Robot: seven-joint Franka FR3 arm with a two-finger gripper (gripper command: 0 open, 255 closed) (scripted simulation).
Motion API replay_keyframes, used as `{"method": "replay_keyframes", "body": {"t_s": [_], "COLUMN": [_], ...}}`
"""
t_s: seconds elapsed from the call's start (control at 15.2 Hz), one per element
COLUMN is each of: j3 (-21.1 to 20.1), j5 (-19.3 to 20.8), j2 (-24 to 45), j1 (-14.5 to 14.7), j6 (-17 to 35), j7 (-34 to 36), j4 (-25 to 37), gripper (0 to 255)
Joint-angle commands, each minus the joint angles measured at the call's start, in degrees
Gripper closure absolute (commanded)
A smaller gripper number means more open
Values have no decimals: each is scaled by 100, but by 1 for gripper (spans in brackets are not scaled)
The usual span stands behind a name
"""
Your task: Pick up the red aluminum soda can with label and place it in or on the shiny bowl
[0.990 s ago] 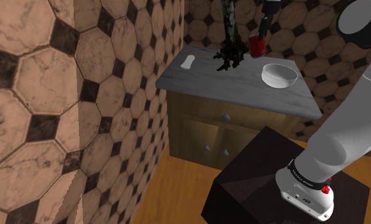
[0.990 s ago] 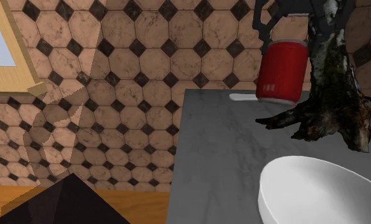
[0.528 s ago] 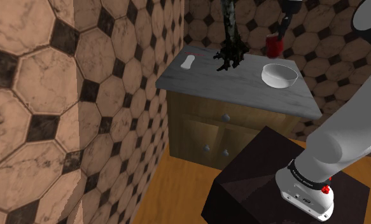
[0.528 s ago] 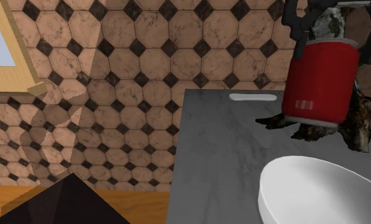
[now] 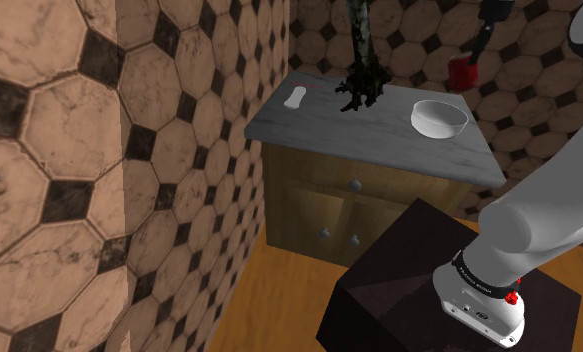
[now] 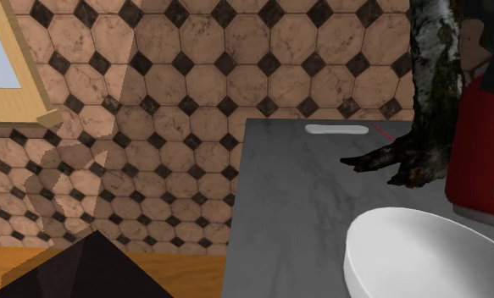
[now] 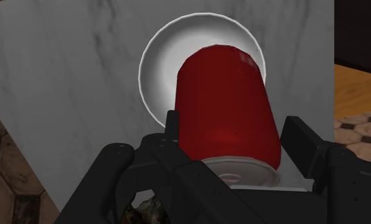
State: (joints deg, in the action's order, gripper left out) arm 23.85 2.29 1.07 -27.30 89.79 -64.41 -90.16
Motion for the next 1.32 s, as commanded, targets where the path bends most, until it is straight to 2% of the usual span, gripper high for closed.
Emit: {"method": "replay_keyframes", "body": {"t_s": [0.0,1.25], "j3": [30,25], "j5": [10,56], "j2": [-23,-112], "j1": [-31,-23], "j6": [136,1537], "j7": [-64,20], "j4": [-152,-1636], "gripper": [255,255]}}
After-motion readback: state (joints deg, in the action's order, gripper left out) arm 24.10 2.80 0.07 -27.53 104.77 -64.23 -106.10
